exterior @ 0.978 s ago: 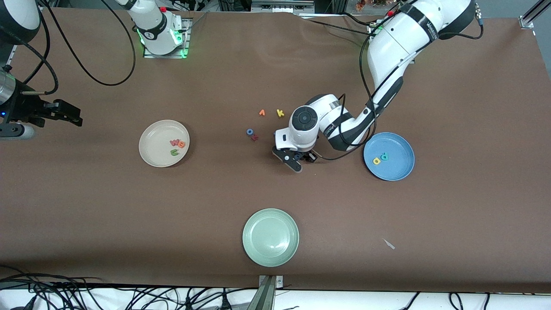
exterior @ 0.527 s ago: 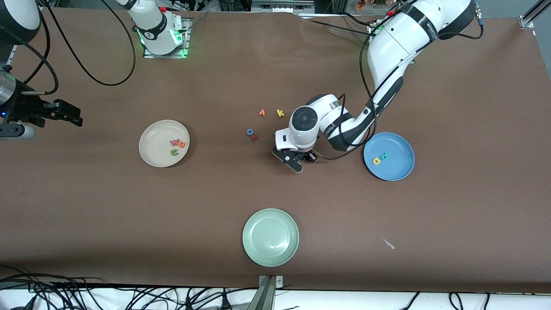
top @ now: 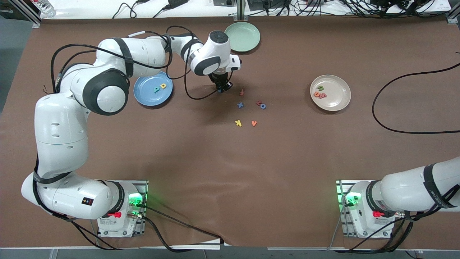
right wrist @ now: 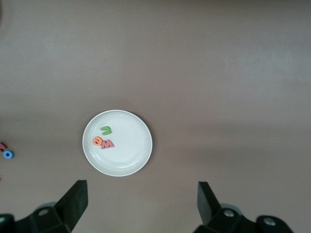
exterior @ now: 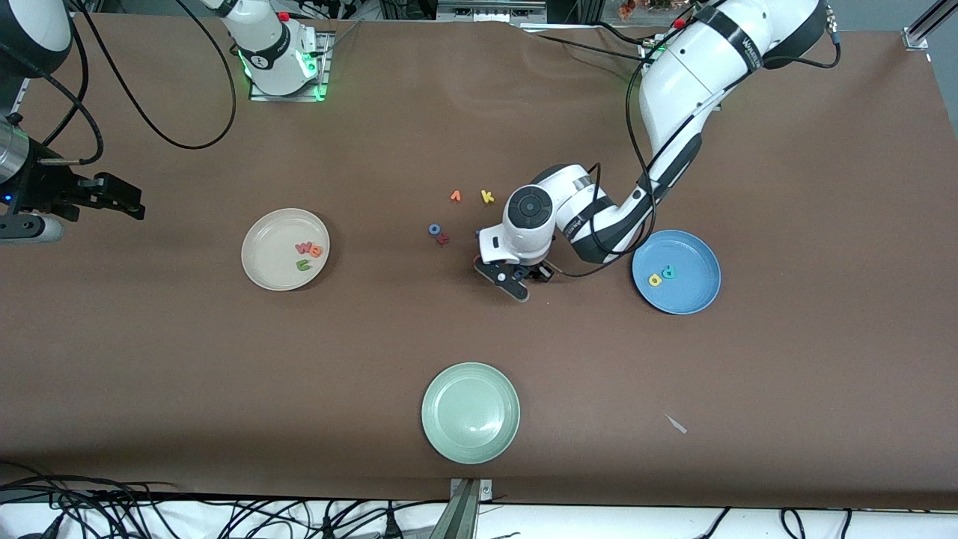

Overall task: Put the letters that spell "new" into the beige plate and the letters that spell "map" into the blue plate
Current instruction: 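Close the left gripper on the blue E and lift it, then carry the blue E onto the blue plate and open the left gripper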

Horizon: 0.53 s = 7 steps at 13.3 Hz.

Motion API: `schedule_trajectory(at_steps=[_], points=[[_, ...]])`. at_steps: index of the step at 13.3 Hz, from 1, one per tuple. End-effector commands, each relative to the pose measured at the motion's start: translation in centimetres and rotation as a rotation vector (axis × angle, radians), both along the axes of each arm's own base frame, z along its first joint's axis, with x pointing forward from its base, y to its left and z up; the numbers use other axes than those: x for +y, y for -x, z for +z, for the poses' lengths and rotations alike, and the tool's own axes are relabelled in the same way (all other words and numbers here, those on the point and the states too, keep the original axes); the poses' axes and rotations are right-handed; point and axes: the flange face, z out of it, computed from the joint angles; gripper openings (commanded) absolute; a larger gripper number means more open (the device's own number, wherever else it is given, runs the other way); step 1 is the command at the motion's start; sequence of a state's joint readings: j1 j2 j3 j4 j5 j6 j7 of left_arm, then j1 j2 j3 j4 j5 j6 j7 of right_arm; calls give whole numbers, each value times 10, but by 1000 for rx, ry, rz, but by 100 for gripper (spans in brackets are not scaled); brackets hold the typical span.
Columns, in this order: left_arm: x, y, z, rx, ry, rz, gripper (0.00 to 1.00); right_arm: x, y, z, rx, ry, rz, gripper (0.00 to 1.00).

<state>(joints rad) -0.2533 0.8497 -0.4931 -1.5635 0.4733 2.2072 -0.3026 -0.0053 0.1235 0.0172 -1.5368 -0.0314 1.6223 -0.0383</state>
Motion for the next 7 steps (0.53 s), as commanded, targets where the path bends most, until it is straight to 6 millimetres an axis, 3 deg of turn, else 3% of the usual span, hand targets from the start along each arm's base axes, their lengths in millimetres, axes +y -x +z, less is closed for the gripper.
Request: schedule_trajectory(at_steps=[1,2,4,6,7], points=[[7,-23,25,-3,-42,42,0,2,-4,5,-5,15,3,100],[7,-30,37,10,-33,71,0,2,-4,5,-5,15,3,100],[27,-53,62,36,-28,136,0,2,-3,5,-3,15,3,100],[57,-73,80,60,-19,209,0,2,-3,5,-3,15,3,100],[81,-87,95,50,-9,252,0,2,-3,5,-3,15,3,100]])
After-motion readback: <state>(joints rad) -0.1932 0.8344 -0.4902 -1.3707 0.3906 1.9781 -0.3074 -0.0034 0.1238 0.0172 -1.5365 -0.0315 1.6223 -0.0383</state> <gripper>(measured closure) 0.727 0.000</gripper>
